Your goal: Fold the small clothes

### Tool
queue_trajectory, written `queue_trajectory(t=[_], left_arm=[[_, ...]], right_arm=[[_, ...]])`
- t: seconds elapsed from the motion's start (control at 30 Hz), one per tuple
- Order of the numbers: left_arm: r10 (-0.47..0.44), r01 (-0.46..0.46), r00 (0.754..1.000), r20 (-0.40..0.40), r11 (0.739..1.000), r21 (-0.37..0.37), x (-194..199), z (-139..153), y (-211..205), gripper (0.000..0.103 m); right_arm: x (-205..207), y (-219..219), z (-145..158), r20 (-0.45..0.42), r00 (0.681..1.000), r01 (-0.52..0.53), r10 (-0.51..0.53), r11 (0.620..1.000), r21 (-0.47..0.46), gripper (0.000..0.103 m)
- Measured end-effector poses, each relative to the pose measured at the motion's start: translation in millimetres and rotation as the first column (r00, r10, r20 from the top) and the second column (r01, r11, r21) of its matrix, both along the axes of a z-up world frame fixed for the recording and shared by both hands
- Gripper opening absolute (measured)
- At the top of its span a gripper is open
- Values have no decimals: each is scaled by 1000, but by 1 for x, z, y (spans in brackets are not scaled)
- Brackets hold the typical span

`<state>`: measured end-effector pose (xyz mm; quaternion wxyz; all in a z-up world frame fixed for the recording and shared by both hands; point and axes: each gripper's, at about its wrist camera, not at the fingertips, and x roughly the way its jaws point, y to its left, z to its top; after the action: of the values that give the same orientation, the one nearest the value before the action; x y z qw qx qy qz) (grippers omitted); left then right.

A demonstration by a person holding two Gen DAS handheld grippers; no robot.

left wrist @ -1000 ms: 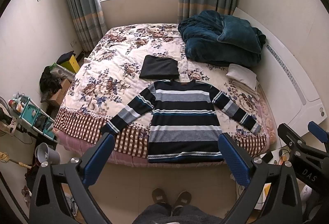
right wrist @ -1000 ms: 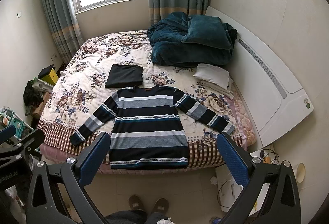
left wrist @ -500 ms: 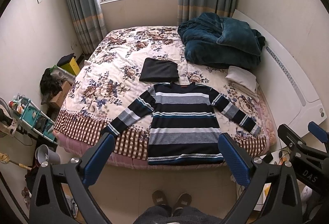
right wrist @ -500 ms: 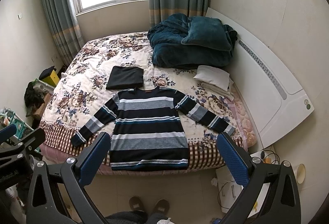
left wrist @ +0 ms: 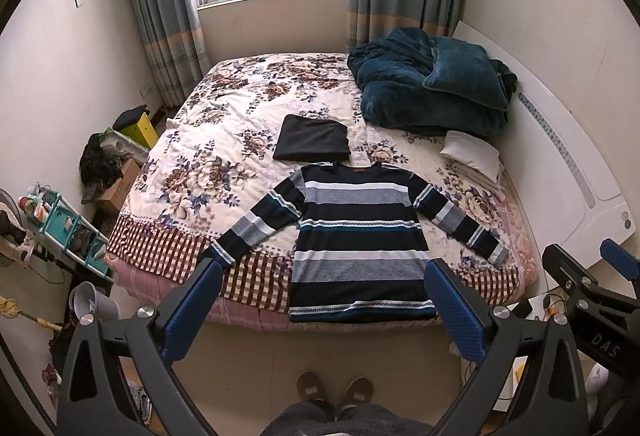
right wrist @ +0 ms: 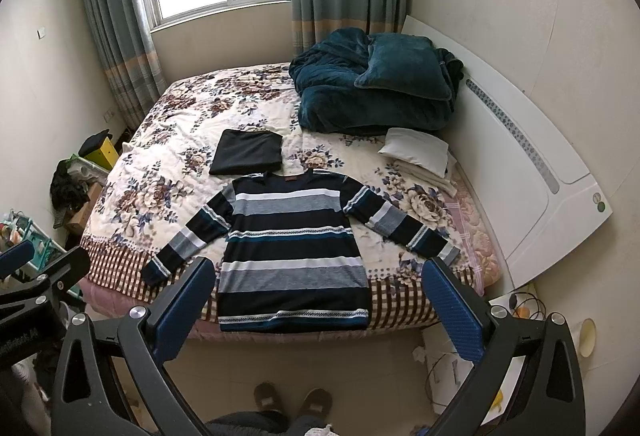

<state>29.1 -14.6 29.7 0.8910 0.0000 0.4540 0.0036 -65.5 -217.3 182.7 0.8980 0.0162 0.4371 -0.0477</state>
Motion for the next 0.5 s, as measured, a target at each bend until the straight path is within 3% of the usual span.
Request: queue_trajectory(t=[0.27, 0.5], left_arm=[[-1, 1, 1000, 3, 1000, 2, -2, -1, 1, 103], [0, 0, 1000, 6, 1000, 1, 1, 3, 0, 103]], right_arm=[[17, 7, 22, 4, 1000, 3, -3, 1000, 4, 103], [14, 6, 22, 9, 1000, -1, 1, 1000, 2, 103]])
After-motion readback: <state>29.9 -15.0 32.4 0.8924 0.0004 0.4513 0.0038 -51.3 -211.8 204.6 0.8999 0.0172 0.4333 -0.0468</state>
